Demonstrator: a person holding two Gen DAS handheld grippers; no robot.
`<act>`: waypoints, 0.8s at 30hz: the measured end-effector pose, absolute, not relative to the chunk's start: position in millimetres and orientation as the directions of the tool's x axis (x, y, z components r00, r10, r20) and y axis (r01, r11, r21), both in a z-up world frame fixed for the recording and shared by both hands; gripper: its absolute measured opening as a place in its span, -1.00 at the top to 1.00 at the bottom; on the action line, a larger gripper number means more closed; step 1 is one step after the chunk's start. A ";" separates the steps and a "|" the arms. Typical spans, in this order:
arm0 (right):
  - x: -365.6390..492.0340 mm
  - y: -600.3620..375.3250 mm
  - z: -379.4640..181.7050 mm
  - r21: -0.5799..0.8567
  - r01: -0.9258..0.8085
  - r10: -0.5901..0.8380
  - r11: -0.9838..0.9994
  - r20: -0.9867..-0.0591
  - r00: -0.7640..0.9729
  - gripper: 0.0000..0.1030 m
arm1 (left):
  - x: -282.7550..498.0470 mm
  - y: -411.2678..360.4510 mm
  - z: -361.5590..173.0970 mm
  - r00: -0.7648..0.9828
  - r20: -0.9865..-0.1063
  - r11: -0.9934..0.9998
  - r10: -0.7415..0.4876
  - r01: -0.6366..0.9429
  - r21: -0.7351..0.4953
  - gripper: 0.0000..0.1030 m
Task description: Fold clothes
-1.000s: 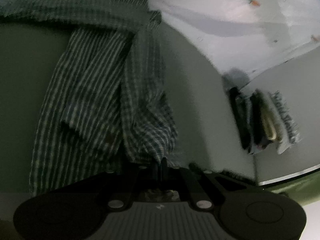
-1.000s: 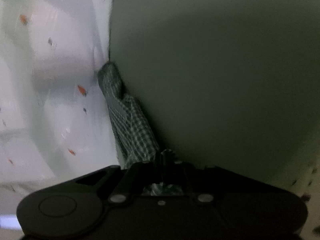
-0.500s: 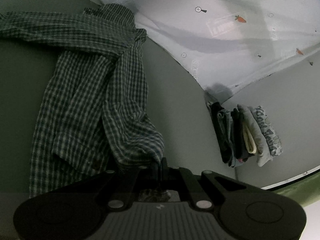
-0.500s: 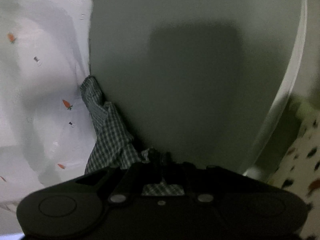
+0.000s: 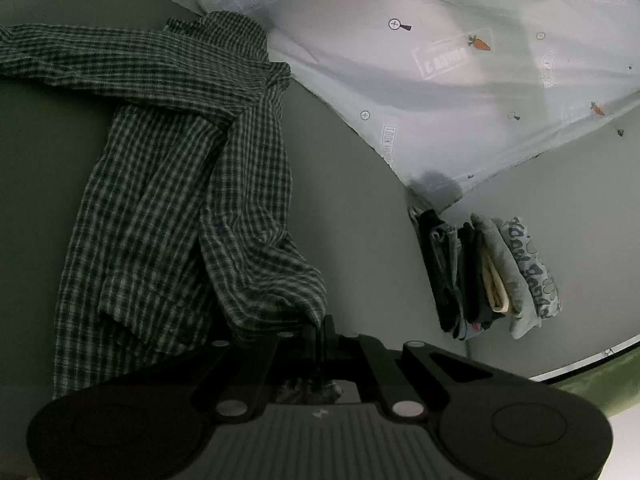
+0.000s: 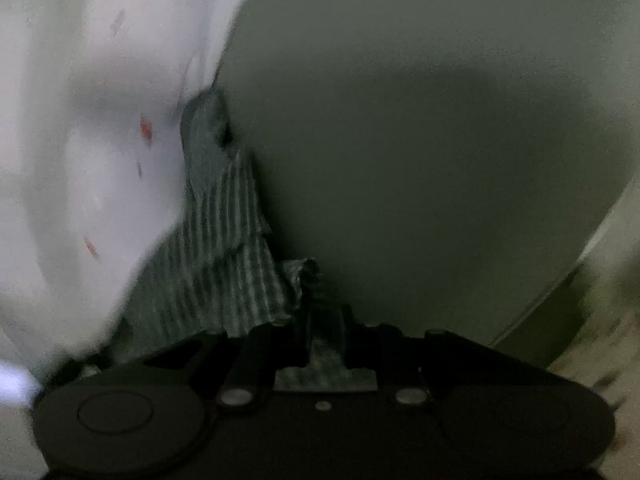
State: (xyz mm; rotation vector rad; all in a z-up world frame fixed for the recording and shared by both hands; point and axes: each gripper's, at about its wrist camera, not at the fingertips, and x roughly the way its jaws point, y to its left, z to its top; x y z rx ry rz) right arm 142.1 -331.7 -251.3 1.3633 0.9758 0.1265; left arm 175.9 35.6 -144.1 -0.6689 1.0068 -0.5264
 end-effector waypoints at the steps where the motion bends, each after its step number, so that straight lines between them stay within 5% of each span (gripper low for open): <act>1: 138.1 -335.5 -259.7 0.863 0.474 0.602 0.173 -0.474 0.643 0.62 | 175.5 35.7 -144.1 0.443 -0.588 0.688 -0.677 0.097 -0.719 0.99; 5: 123.7 -347.9 -283.3 0.857 0.506 0.566 -0.097 -0.371 0.736 0.26 | 174.2 35.5 -143.4 0.443 -0.591 0.692 -0.674 0.097 -0.716 0.99; 11: 139.5 -343.7 -287.9 0.845 0.517 0.574 -0.133 -0.360 0.736 0.21 | 173.3 36.3 -141.6 0.444 -0.590 0.690 -0.674 0.095 -0.718 0.99; 13: 146.0 -339.1 -289.0 0.836 0.532 0.587 -0.132 -0.367 0.722 0.36 | 173.4 36.7 -142.2 0.442 -0.590 0.689 -0.675 0.094 -0.718 0.99; 15: 152.6 -334.4 -290.1 0.827 0.547 0.600 -0.130 -0.374 0.707 0.98 | 173.5 37.1 -142.8 0.440 -0.591 0.689 -0.676 0.092 -0.719 0.99; 24: 123.8 -349.1 -294.3 0.751 0.649 0.567 -0.117 -0.487 0.665 0.99 | 168.6 40.1 -158.7 0.408 -0.623 0.698 -0.667 0.051 -0.714 0.98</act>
